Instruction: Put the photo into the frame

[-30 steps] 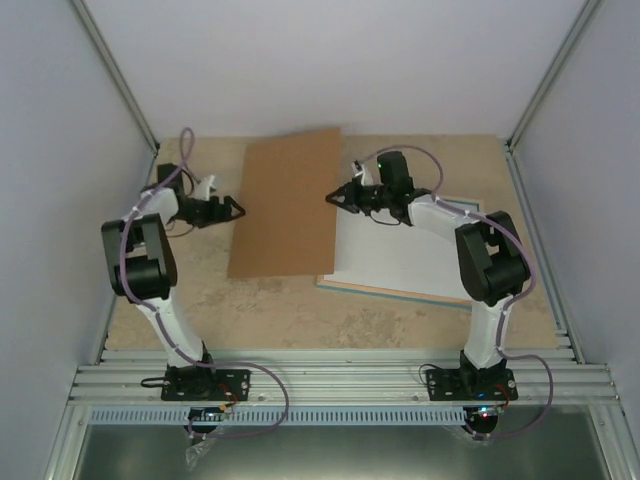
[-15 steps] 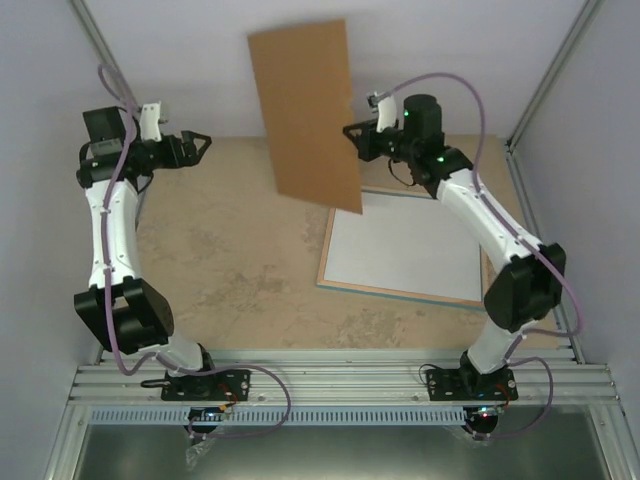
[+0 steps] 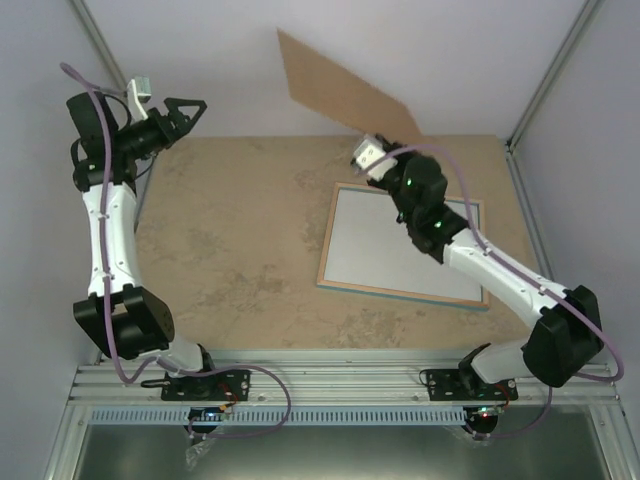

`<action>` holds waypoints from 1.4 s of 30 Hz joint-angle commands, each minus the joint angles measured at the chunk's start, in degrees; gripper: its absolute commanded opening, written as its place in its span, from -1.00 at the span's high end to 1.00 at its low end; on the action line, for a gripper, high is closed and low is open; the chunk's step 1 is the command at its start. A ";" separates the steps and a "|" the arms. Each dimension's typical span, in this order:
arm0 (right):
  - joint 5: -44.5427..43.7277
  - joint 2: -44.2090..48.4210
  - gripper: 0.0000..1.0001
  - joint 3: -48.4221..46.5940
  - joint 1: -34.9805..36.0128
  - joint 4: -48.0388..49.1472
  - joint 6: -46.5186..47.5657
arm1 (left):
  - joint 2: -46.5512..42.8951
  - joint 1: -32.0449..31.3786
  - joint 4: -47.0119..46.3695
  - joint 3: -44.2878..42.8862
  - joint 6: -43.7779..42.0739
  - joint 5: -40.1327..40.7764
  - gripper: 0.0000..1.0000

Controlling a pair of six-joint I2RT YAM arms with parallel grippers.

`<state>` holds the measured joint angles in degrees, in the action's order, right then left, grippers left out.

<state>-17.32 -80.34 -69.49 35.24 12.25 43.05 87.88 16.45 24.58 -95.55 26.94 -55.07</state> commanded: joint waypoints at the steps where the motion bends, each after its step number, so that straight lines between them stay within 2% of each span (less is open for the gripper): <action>1: -9.54 3.32 0.99 11.54 2.79 28.81 25.85 | -1.94 0.03 -17.73 4.99 18.73 -8.13 -0.98; 5: -10.31 4.24 0.99 19.20 5.90 39.88 34.59 | -2.30 -0.55 -28.51 12.51 29.49 -10.43 -0.88; 10: -10.60 3.18 0.99 25.47 10.87 51.82 43.50 | -2.81 -4.80 -26.92 19.31 27.47 -9.09 -0.81; 16: -10.63 1.67 0.99 28.71 15.85 58.21 49.28 | -3.15 -7.65 -28.11 22.80 27.10 -8.31 -0.74; 22: -10.80 0.01 0.99 29.21 18.38 60.50 50.81 | -3.39 -8.07 -32.28 25.54 29.00 -9.56 -0.50; 25: -11.28 -0.92 0.99 28.88 18.55 60.40 50.27 | -3.92 -8.12 -39.60 28.51 33.43 -10.62 -0.36; 29: -12.66 -1.04 0.99 28.71 18.52 59.54 49.04 | -4.73 -7.18 -43.02 30.01 36.51 -10.33 -0.38; 32: -13.17 -0.46 0.99 28.71 17.94 58.90 48.20 | -4.55 -3.94 -44.85 30.23 39.01 -9.96 -0.38; 35: -13.15 -0.12 0.99 29.01 17.02 58.56 47.77 | -4.76 -2.14 -51.80 31.91 43.91 -10.95 -0.38; 42: -12.17 -1.48 0.99 29.77 16.85 59.05 48.58 | -6.44 -6.50 -52.14 32.20 42.97 -12.24 -0.40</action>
<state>-30.50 -82.15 -39.44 52.14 64.29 91.70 83.64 12.43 -23.90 -63.48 69.08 -65.30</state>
